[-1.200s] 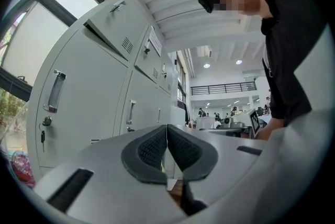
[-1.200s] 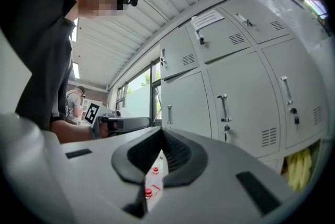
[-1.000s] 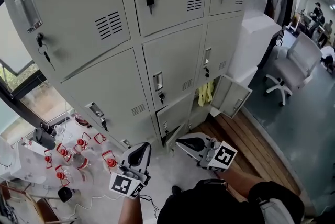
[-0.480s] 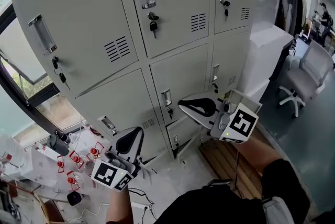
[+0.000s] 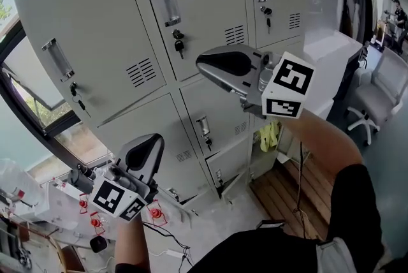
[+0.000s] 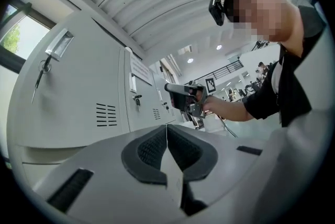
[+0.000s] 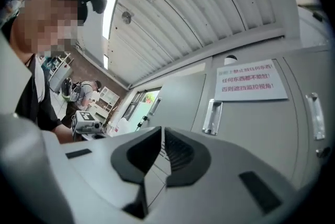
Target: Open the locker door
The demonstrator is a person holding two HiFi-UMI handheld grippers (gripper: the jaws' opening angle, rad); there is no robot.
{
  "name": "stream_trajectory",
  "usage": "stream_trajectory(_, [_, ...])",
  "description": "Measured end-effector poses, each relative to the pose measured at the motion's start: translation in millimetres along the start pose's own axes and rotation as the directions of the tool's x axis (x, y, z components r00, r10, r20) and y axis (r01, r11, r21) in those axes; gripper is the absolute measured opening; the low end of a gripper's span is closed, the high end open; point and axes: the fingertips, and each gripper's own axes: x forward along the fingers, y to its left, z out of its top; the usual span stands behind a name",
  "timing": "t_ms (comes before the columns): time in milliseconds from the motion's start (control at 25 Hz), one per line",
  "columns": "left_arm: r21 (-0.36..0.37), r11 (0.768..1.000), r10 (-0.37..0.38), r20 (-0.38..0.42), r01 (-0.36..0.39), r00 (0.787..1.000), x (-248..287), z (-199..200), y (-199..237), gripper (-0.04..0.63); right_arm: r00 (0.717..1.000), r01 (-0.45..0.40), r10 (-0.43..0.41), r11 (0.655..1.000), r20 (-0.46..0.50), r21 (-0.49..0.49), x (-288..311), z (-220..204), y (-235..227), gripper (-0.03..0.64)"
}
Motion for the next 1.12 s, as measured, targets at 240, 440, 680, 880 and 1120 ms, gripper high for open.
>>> stream_trajectory(240, [0.075,0.997,0.002,-0.023,-0.001,1.0,8,20,4,0.017,1.0,0.012,-0.011,0.999,-0.019,0.042,21,27,-40,0.092])
stream_trajectory(440, [0.089,0.996,-0.012,-0.012,0.013,1.0,11,36,1,0.018,0.996,0.061,-0.061,0.998,-0.06,-0.004,40,44,-62,0.123])
stream_trajectory(680, [0.102,0.994,-0.029,0.005,0.028,1.0,18,55,-5,0.018,0.989,0.115,-0.106,0.99,-0.107,0.076,65,50,-84,0.153])
stream_trajectory(880, [0.111,0.993,-0.04,0.022,0.037,0.999,19,58,-12,0.017,0.978,0.164,-0.145,0.98,-0.153,0.115,83,42,-106,0.167])
stream_trajectory(1120, [0.092,0.996,-0.024,0.035,0.021,0.999,9,57,-9,0.017,0.966,0.191,-0.166,0.974,-0.199,0.118,97,30,-113,0.181])
